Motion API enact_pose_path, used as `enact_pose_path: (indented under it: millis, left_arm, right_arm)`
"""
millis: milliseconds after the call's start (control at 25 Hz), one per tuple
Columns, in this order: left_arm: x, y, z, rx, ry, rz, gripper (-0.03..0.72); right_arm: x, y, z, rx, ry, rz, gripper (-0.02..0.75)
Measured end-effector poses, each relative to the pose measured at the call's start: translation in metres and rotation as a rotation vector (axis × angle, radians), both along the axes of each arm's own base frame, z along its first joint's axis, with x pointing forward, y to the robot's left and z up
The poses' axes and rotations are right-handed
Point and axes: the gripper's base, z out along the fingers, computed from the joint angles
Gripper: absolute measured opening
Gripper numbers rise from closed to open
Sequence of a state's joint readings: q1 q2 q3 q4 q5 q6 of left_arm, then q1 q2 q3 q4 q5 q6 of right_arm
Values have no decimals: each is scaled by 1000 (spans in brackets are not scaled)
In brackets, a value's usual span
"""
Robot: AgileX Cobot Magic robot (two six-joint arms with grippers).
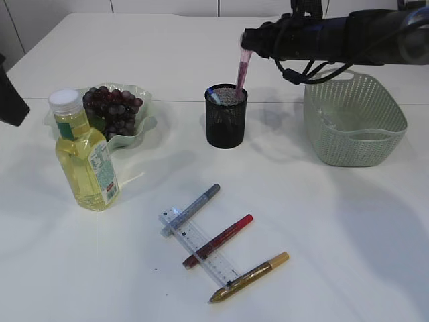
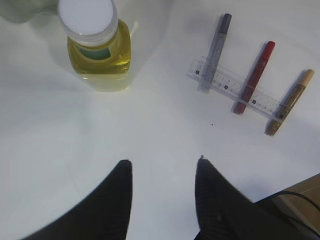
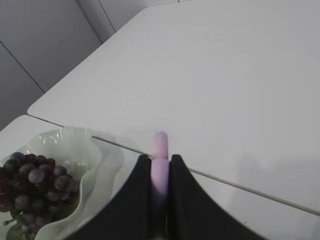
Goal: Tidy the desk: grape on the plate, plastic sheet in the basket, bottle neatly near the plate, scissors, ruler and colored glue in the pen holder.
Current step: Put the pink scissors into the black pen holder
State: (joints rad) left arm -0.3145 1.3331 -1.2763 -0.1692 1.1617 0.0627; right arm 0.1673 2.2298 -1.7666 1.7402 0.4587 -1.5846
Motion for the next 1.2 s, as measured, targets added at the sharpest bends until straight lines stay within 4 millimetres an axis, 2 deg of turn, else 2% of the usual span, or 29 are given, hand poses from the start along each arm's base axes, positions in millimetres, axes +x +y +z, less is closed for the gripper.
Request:
enact_pose_path:
  millis: [360,520,640,760,840,1040,1200]
  left_arm:
    - [0,0,0,0,0,0,308]
    - [0,0,0,0,0,0,308]
    - [0,0,0,0,0,0,308]
    - [0,0,0,0,0,0,308]
    - [0,0,0,0,0,0,308]
    - [0,0,0,1,0,0,308]
    - [0,0,0,1,0,0,308]
  right_arm:
    - [-2,6,-8,-45,-56,101,62]
    - [-2,7,-10,-43,-57,118,88]
    - [-2,8,-11,-46,-56,121,171]
    - [-2,8,-11,-45,-57,123,314]
    - [-2,8,-11,-45,-57,123,378]
    - [-2,8,-11,6,-8,90,419]
    - [-7,3,13,18,35,41,420]
